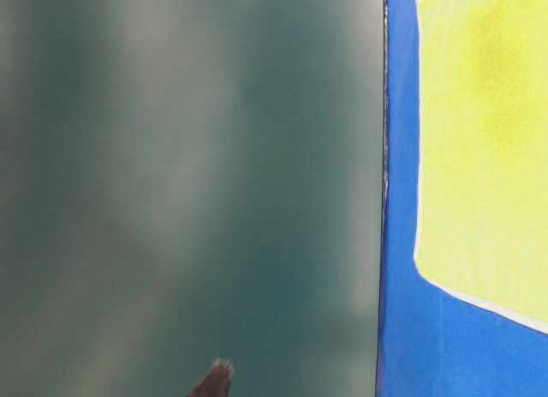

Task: Fold the yellow towel.
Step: 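Move both grippers to the towel's two far corners and grasp them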

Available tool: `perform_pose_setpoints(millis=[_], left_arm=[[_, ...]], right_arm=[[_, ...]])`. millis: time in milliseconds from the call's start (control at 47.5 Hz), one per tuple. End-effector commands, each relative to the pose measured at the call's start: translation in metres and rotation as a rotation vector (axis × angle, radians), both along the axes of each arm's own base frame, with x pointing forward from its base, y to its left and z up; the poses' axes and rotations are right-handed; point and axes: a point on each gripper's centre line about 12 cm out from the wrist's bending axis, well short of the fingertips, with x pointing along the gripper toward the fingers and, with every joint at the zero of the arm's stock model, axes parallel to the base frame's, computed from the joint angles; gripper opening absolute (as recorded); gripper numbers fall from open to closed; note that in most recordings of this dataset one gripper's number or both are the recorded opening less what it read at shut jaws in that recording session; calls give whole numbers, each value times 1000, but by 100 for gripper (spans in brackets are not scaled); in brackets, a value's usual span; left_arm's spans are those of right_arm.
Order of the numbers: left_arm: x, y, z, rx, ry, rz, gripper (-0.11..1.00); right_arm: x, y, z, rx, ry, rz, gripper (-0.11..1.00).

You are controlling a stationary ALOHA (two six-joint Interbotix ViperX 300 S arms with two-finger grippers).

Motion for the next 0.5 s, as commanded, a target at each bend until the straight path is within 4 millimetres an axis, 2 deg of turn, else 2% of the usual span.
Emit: perform_pose_setpoints(millis=[0,84,168,231,315,484], left_arm=[[16,19,0,-5,11,47,28],[27,39,-15,-20,56,96,56],[38,60,-35,-37,104,143,77],[45,74,-48,-47,132,171,87],[52,91,-65,-62,166,205,86],[63,124,-102,-95,230,266,86]], right_arm=[[1,-23,-6,5,49,-77,13],[2,-43,-20,12,117,-129,42],[4,-57,-34,22,179,-156,62],[7,-67,-44,33,221,-168,61],[15,-79,-60,49,267,-172,58],[25,-98,-96,88,315,-188,58]])
